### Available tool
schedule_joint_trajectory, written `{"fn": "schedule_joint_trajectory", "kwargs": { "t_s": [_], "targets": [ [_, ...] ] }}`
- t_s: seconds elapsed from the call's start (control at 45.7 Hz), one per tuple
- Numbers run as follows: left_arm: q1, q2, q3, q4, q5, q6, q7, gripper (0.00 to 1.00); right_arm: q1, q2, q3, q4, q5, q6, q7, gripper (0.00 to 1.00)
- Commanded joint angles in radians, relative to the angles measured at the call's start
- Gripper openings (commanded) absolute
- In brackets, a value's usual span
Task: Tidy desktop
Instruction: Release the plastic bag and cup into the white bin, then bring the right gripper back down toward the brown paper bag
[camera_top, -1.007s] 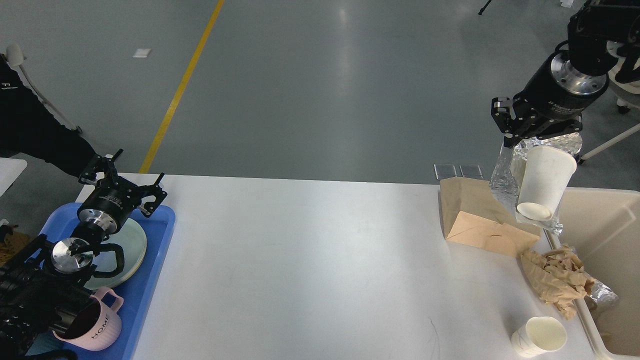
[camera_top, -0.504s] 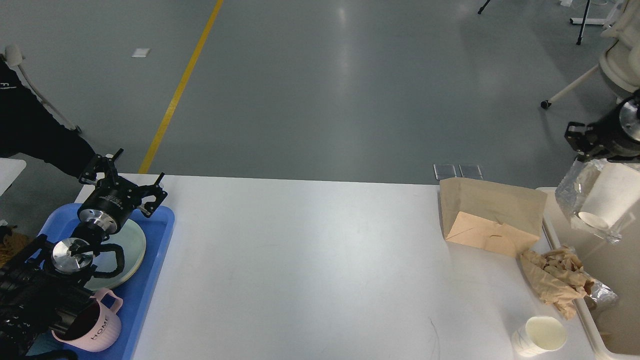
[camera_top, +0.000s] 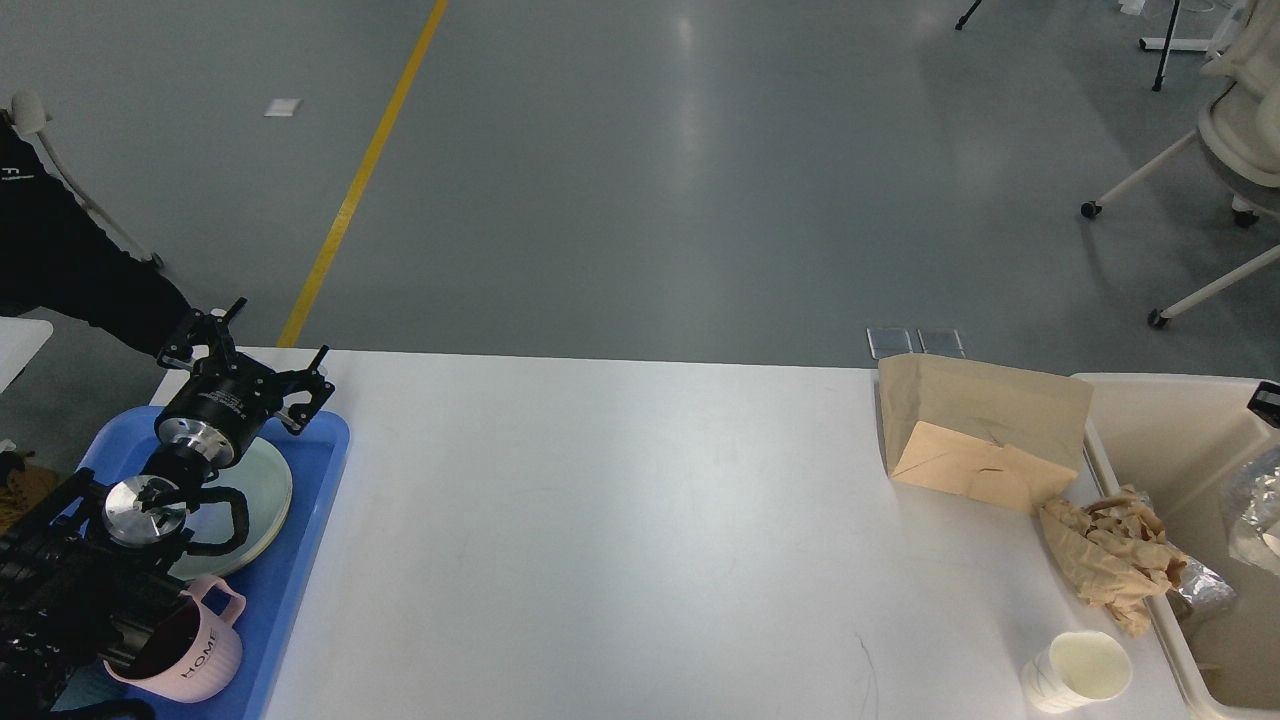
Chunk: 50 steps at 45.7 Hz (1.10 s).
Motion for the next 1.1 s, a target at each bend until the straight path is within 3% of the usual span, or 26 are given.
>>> {"fn": "schedule_joint_trajectory", "kwargs": {
  "t_s": [0.0, 0.263, 0.569, 0.832, 1.073],
  "targets": [
    [0.000, 0.000, 0.000, 0.000, 0.000, 0.000, 0.000, 0.97, -0.086, -0.003, 0.078, -0.087, 0.000, -0.008, 0.000, 1.00],
    [0.000, 0.000, -0.001, 0.000, 0.000, 0.000, 0.000, 0.97, -0.158, 0.007, 0.137, -0.133, 0.000, -0.006, 0.002, 1.00],
    [0.000, 0.000, -0.001, 0.000, 0.000, 0.000, 0.000, 0.97, 0.009, 0.099, 0.180, -0.105, 0.000, 0.006, 0.000, 1.00],
    [0.000, 0.000, 0.000, 0.000, 0.000, 0.000, 0.000, 0.97, 0.236, 0.159, 0.168, 0.079, 0.000, 0.032, 0.000, 1.00],
    [0.000, 0.000, 0.000, 0.000, 0.000, 0.000, 0.000, 0.97, 0.457, 0.199, 0.164, 0.309, 0.000, 0.162, 0.000, 1.00]
  ]
}}
